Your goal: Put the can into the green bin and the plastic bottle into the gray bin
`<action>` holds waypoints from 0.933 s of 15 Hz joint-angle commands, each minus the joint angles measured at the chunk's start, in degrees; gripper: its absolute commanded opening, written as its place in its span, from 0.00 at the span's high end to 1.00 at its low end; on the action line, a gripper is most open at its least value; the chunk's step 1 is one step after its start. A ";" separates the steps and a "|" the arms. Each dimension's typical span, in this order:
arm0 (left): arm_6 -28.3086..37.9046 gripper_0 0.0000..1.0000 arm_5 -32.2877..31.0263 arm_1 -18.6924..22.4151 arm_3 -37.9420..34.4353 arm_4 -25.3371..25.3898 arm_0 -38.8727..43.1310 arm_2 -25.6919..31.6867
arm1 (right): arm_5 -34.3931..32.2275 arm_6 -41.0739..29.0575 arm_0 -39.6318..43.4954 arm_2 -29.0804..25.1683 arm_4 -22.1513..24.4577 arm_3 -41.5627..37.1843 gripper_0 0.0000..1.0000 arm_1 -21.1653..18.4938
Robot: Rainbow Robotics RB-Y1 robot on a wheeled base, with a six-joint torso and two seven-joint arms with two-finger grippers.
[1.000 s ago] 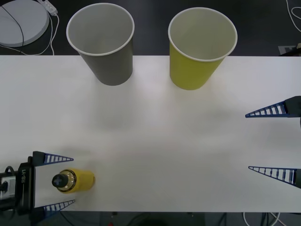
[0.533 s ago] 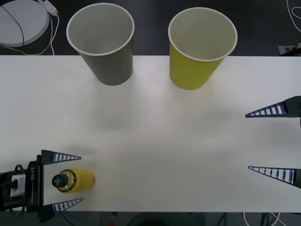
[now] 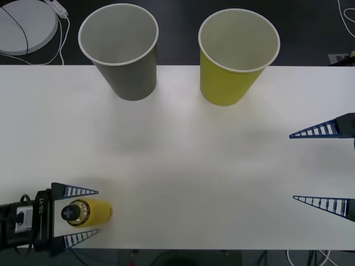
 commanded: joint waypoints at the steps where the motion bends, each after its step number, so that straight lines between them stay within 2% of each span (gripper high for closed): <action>1: 0.37 1.00 -0.01 0.00 0.07 0.00 0.01 0.00 | 0.00 0.00 0.00 0.00 0.00 0.00 0.00 0.00; 9: 1.07 1.00 -0.01 0.00 -0.63 0.09 0.01 0.00 | 0.00 0.00 0.00 0.00 0.00 0.00 0.00 0.00; 14: 5.29 1.00 0.69 1.94 -3.80 1.15 0.10 0.26 | 0.00 0.00 0.00 0.00 0.00 0.00 0.00 0.00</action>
